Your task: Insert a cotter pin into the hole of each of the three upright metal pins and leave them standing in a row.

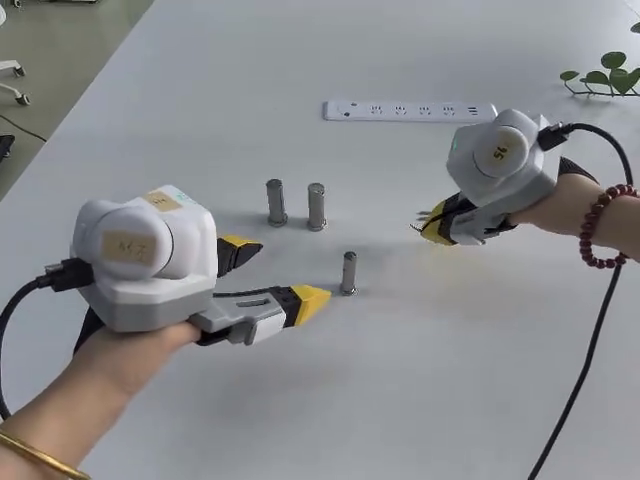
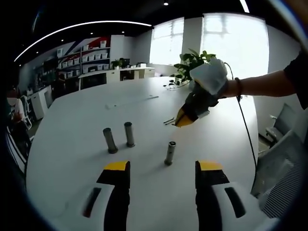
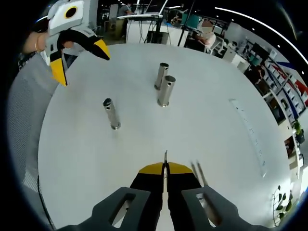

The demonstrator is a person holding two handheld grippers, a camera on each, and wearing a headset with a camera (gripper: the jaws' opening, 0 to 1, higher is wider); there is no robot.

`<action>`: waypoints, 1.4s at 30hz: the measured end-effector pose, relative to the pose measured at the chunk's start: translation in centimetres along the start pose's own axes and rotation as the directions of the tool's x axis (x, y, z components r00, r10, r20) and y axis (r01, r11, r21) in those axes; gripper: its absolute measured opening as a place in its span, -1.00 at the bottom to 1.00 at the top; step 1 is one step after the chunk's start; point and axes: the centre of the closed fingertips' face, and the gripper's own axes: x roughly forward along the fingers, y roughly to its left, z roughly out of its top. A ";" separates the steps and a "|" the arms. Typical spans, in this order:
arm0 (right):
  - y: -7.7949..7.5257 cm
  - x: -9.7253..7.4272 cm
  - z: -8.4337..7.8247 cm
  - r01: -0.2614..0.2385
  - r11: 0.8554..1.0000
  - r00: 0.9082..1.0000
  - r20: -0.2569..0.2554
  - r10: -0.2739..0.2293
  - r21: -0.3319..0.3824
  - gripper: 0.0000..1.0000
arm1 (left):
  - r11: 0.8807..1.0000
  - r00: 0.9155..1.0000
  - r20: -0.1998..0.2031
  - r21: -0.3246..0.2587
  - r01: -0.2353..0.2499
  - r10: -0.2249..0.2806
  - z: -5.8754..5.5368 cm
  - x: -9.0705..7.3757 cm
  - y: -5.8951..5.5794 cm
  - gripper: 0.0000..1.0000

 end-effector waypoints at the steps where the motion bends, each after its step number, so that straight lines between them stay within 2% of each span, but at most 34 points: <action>1: 0.1 -0.2 0.6 0.004 0.999 1.000 0.021 -0.003 -0.032 -1.00 | 1.000 1.000 -0.005 0.000 0.008 -0.008 0.1 0.0 -0.1 0.04; 7: 3.0 -1.4 3.0 -0.004 0.993 0.997 0.081 0.014 -0.121 -1.00 | 0.999 0.999 -0.013 -0.002 0.035 -0.036 0.8 0.3 -1.0 -0.14; 10: 3.4 -1.6 3.8 -0.003 0.987 0.994 0.107 0.020 -0.159 -1.00 | 0.998 0.998 -0.015 -0.002 0.056 -0.056 1.2 0.5 -1.6 -0.25; 16: 6.1 -2.9 6.1 0.000 0.967 0.990 0.138 0.036 -0.253 -1.00 | 0.993 0.995 -0.025 -0.061 0.098 -0.099 1.3 1.0 -2.7 -0.44; 19: 7.1 -3.2 6.9 -0.007 0.963 0.987 0.156 0.050 -0.269 -1.00 | 0.992 0.993 -0.037 -0.073 0.106 -0.109 1.3 1.2 -3.1 -0.50; 25: 8.2 -3.5 7.8 -0.002 0.953 0.983 0.174 0.057 -0.302 -1.00 | 0.981 0.989 -0.029 -0.140 0.137 -0.143 1.8 1.3 -3.8 -0.60; 30: 8.7 -3.8 8.3 0.006 0.946 0.980 0.189 0.059 -0.324 -1.00 | 0.967 0.985 -0.020 -0.193 0.163 -0.171 1.9 1.4 -4.3 -0.70; 36: 9.4 -4.1 8.8 0.003 0.939 0.978 0.197 0.069 -0.343 -1.00 | 0.934 0.976 0.004 -0.289 0.210 -0.218 2.1 1.4 -5.1 -0.77; 39: 9.5 -4.2 8.9 0.006 0.936 0.978 0.196 0.068 -0.353 -1.00 | 0.925 0.976 0.008 -0.316 0.210 -0.219 2.1 1.4 -5.0 -0.82; 42: 9.6 -4.4 9.0 0.008 0.934 0.977 0.202 0.068 -0.356 -1.00 | 0.909 0.975 0.020 -0.359 0.214 -0.222 2.1 1.3 -4.9 -0.85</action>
